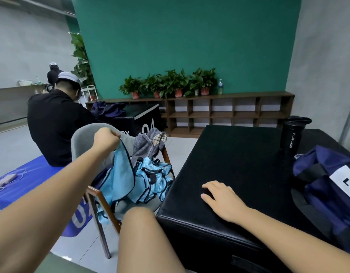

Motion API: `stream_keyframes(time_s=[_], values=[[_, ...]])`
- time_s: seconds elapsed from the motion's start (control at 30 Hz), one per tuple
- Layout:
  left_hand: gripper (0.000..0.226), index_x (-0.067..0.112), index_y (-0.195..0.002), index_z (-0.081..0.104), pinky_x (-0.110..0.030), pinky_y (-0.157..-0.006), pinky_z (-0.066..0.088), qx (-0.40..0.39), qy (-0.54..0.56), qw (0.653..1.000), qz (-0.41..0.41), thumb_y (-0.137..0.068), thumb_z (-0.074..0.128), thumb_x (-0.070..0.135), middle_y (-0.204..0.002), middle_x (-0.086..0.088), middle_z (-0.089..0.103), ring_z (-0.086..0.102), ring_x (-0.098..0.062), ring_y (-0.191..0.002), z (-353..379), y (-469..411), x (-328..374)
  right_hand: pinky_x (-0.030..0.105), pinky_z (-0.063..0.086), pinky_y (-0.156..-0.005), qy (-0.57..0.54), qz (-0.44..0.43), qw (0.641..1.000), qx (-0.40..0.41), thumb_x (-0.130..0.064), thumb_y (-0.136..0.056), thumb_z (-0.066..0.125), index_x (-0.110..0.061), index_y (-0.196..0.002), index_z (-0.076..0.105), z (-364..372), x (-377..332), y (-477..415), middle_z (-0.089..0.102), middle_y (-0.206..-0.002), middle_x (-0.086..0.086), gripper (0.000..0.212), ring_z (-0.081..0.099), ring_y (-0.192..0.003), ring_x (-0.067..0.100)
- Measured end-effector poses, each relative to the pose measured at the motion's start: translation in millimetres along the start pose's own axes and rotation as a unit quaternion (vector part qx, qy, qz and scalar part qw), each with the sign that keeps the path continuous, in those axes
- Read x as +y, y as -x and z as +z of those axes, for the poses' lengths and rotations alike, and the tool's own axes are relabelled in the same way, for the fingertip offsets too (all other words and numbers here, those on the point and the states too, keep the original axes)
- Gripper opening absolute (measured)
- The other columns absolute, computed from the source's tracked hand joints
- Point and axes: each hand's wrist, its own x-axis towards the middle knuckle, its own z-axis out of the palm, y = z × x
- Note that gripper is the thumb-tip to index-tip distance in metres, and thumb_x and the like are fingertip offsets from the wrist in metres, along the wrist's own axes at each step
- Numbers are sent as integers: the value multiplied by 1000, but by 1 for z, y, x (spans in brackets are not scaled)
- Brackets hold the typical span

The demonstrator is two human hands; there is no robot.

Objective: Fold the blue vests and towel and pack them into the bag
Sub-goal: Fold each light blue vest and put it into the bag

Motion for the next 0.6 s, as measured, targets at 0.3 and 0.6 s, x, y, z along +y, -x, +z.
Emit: stream_keyframes(time_s=[0.3,0.6], values=[[22,20,-90,81,-34,-71,59,3,163,983,90,-88,74,-1,-96,-8,80,61,-19,-67,-45,26,137,37,42,-115,-94,-40,989,106,-49,-109,48,-30,-147,54,-93,-43,-1,54,-145,-15,43,49,-135,8],[16,12,-100,83,-28,-83,57,-154,357,907,160,-91,77,0,-102,-8,81,73,-17,-89,-21,94,242,21,54,-91,-327,-49,921,207,-58,-91,76,-33,-136,57,-195,-90,4,65,-121,-19,54,64,-108,-4]])
